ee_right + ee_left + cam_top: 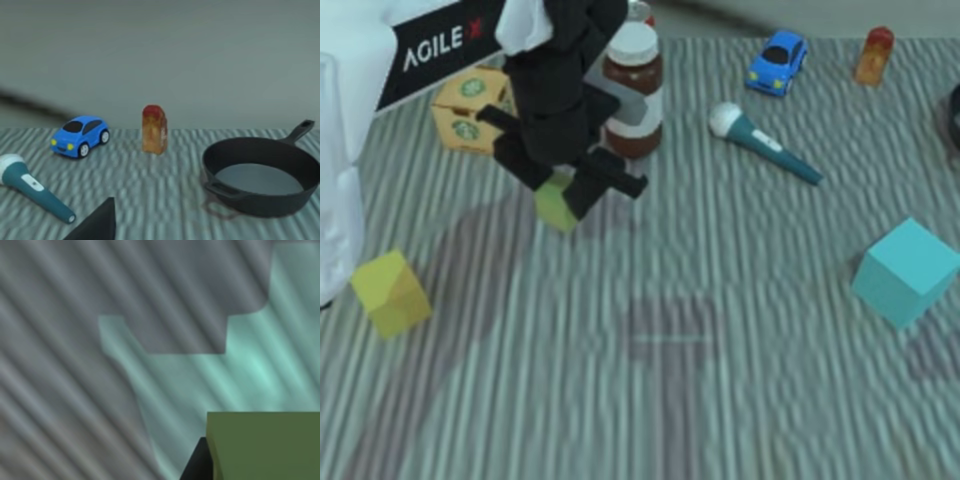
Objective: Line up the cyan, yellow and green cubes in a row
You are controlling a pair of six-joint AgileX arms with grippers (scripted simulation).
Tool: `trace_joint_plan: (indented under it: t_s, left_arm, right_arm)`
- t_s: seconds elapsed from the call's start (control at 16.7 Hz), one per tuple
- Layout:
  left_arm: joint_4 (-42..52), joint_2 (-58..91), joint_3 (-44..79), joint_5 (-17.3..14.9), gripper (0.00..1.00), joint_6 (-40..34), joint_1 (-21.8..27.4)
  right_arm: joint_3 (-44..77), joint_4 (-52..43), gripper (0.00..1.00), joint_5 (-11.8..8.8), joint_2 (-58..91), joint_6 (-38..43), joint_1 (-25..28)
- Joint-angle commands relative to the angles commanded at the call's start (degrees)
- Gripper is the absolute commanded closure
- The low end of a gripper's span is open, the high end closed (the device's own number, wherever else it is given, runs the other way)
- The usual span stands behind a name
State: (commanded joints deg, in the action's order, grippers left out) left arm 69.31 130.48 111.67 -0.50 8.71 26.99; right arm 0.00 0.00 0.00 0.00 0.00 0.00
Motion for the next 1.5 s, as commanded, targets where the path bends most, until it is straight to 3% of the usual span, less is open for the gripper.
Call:
trace_joint_plan:
  t_s: [0.18,0.36,1.02,1.2,1.5]
  left_arm:
    - [0.56,0.58,1.08,0.07,1.0,-2.02,1.19]
    - [2.33,2.26,4.29,0.33,1.0,-9.4,4.82]
    - [11.09,8.53,18.01,1.53,1.0,-56.44,24.38]
    - [11.82,8.62,19.7,1.78,1.0,-61.76,27.09]
    - [11.8,8.5,19.73,1.77,1.0,-62.22,27.16]
  right_arm:
    - [0.0,0.0,0.0,0.0,0.0,0.0,0.0]
    - [0.0,0.0,0.0,0.0,0.0,0.0,0.0]
    - [0.0,0.0,0.0,0.0,0.0,0.0,0.0]
    - [0.0,0.0,0.0,0.0,0.0,0.0,0.0]
    - [0.0,0.0,0.0,0.0,0.0,0.0,0.0]
